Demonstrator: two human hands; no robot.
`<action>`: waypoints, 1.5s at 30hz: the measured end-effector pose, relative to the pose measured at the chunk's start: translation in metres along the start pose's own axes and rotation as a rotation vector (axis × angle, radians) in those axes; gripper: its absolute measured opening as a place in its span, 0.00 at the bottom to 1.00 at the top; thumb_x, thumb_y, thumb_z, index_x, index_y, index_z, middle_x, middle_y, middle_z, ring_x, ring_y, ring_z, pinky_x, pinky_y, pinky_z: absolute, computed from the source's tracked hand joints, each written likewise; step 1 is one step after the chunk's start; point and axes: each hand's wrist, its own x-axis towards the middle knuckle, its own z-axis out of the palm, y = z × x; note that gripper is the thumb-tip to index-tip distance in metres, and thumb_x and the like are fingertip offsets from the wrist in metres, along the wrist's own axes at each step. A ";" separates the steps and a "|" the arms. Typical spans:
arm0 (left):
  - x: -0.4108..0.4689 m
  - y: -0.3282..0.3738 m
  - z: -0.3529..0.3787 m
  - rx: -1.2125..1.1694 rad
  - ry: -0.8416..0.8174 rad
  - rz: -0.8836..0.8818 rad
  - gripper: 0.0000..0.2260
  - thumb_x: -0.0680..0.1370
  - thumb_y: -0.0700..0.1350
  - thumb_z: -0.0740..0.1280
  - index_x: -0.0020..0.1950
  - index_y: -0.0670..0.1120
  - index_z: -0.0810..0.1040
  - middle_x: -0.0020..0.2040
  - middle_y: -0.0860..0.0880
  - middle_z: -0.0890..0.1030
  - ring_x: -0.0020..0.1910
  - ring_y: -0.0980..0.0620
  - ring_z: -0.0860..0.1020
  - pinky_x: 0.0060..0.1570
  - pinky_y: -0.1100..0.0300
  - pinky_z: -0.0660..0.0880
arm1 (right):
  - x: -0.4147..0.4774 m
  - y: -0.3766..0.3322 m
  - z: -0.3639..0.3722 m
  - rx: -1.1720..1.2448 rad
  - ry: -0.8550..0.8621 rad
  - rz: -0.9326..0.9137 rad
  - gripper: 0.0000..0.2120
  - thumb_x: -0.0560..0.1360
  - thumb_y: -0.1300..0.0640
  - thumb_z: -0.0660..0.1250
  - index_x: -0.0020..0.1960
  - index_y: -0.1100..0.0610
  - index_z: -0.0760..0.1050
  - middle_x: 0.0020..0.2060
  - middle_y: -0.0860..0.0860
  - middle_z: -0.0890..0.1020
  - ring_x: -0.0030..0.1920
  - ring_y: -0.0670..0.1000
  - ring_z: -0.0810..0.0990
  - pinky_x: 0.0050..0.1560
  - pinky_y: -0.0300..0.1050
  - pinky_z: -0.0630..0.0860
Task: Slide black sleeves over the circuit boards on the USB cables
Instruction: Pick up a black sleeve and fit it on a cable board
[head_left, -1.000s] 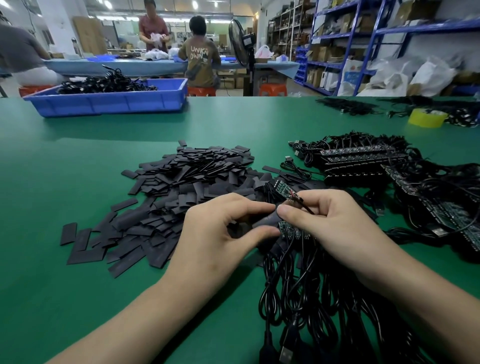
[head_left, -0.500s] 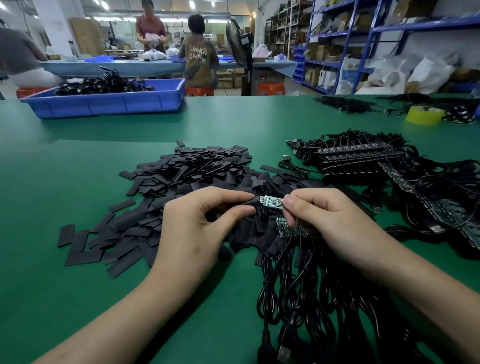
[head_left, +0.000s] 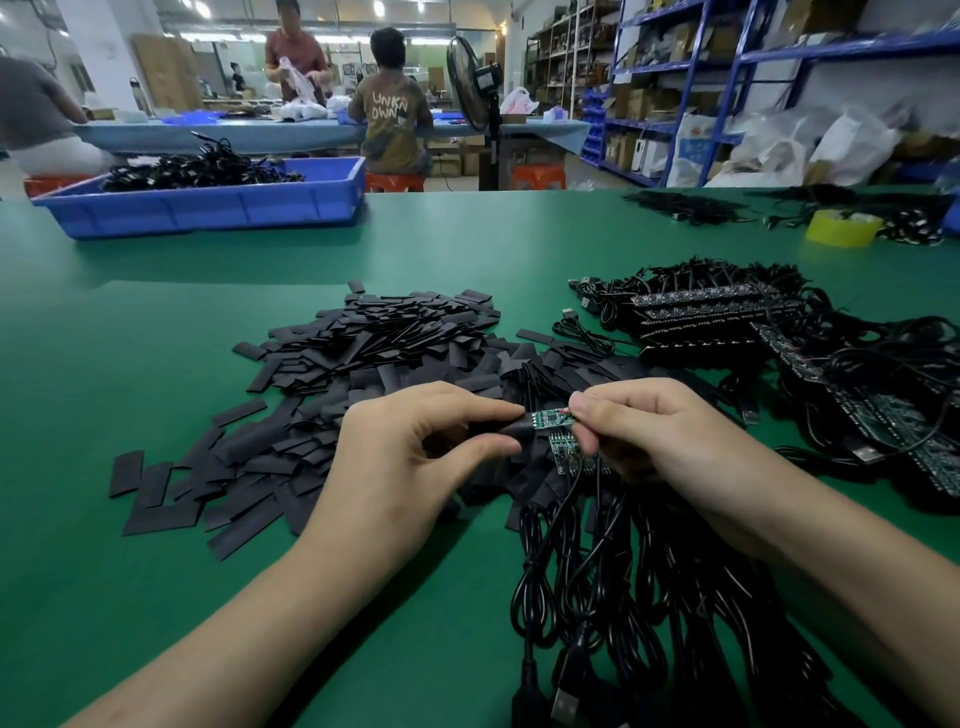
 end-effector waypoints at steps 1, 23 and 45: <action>0.000 -0.001 0.000 -0.006 0.000 -0.006 0.11 0.71 0.51 0.76 0.52 0.51 0.88 0.43 0.58 0.85 0.41 0.58 0.82 0.42 0.71 0.74 | 0.000 0.000 0.000 -0.004 -0.009 -0.001 0.21 0.81 0.42 0.65 0.33 0.51 0.76 0.28 0.47 0.66 0.28 0.45 0.62 0.29 0.35 0.59; 0.000 0.005 -0.002 0.134 -0.043 0.088 0.11 0.74 0.51 0.73 0.55 0.50 0.88 0.49 0.58 0.85 0.50 0.63 0.82 0.53 0.70 0.76 | -0.002 -0.002 0.000 -0.180 -0.081 -0.099 0.19 0.79 0.42 0.60 0.35 0.51 0.76 0.28 0.47 0.64 0.30 0.45 0.62 0.32 0.37 0.59; -0.002 -0.003 0.005 -0.207 -0.043 -0.197 0.09 0.73 0.48 0.76 0.52 0.55 0.87 0.45 0.58 0.87 0.42 0.62 0.83 0.39 0.70 0.76 | -0.008 -0.003 0.011 -0.459 0.273 -0.480 0.05 0.76 0.57 0.72 0.46 0.47 0.80 0.38 0.42 0.82 0.41 0.48 0.82 0.39 0.41 0.75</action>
